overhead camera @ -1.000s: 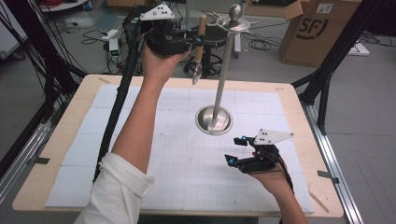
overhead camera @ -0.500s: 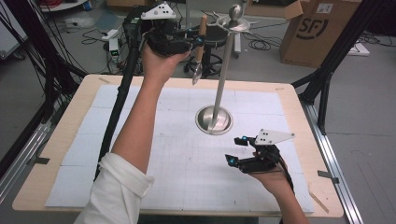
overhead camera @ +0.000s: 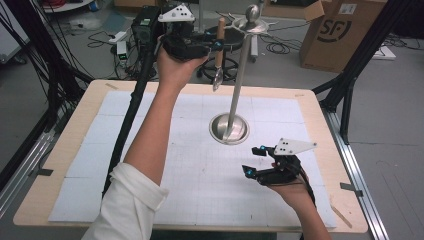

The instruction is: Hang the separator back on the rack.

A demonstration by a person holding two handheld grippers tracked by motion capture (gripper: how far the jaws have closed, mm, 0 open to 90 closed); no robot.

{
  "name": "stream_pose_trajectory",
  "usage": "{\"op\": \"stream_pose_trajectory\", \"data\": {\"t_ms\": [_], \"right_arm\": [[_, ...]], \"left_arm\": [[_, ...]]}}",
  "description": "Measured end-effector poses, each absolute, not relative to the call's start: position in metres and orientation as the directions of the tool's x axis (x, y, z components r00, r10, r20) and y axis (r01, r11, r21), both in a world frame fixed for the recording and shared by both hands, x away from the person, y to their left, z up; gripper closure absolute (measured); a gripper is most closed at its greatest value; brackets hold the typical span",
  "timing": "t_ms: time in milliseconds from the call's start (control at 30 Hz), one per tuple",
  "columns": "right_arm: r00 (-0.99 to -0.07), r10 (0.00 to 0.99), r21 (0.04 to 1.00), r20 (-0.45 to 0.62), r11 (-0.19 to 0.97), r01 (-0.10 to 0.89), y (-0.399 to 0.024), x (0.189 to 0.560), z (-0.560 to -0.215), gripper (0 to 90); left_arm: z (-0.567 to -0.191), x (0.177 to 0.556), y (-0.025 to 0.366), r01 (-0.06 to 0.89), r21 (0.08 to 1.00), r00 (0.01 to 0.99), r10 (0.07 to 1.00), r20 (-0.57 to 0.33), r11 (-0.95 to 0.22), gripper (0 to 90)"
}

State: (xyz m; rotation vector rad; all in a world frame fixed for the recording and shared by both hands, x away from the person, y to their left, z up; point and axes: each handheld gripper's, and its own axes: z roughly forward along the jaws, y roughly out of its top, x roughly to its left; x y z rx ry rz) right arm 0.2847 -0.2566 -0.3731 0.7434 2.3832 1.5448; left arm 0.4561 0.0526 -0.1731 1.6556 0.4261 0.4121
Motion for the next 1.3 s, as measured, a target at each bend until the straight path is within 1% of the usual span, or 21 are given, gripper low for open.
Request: {"op": "stream_pose_trajectory", "data": {"t_ms": [267, 400, 533, 800, 1100, 1200, 1267, 1300], "right_arm": [[-0.852, 0.514, 0.897, 0.099, 0.325, 0.301, -0.255, 0.284, -0.373, 26.0], [-0.852, 0.515, 0.898, 0.096, 0.324, 0.298, -0.256, 0.284, -0.373, 26.1], [-0.853, 0.513, 0.897, 0.100, 0.324, 0.300, -0.256, 0.285, -0.373, 26.0], [-0.848, 0.519, 0.897, 0.108, 0.317, 0.308, -0.258, 0.286, -0.373, 26.0], [-0.850, 0.517, 0.902, 0.101, 0.314, 0.298, -0.259, 0.285, -0.372, 26.1], [-0.850, 0.516, 0.900, 0.104, 0.316, 0.301, -0.259, 0.284, -0.372, 26.0], [-0.851, 0.516, 0.900, 0.103, 0.317, 0.301, -0.259, 0.284, -0.372, 26.0], [-0.851, 0.515, 0.900, 0.103, 0.317, 0.300, -0.259, 0.284, -0.372, 26.0]], "left_arm": [[-0.173, 0.455, 0.052, 0.048, 0.991, 0.856, 0.516, 0.023, -0.123, 71.0], [-0.172, 0.457, 0.054, 0.059, 0.985, 0.835, 0.549, 0.039, -0.161, 71.0], [-0.171, 0.462, 0.056, 0.067, 0.985, 0.827, 0.561, 0.035, -0.161, 71.1], [-0.169, 0.464, 0.047, 0.058, 0.983, 0.830, 0.556, 0.050, -0.176, 71.0], [-0.171, 0.464, 0.044, 0.086, 0.985, 0.837, 0.547, 0.011, -0.151, 70.7], [-0.172, 0.465, 0.046, 0.094, 0.985, 0.842, 0.540, 0.000, -0.147, 69.7], [-0.173, 0.465, 0.046, 0.101, 0.985, 0.840, 0.542, -0.011, -0.137, 64.7], [-0.173, 0.465, 0.046, 0.101, 0.985, 0.840, 0.543, -0.008, -0.141, 64.2]]}}
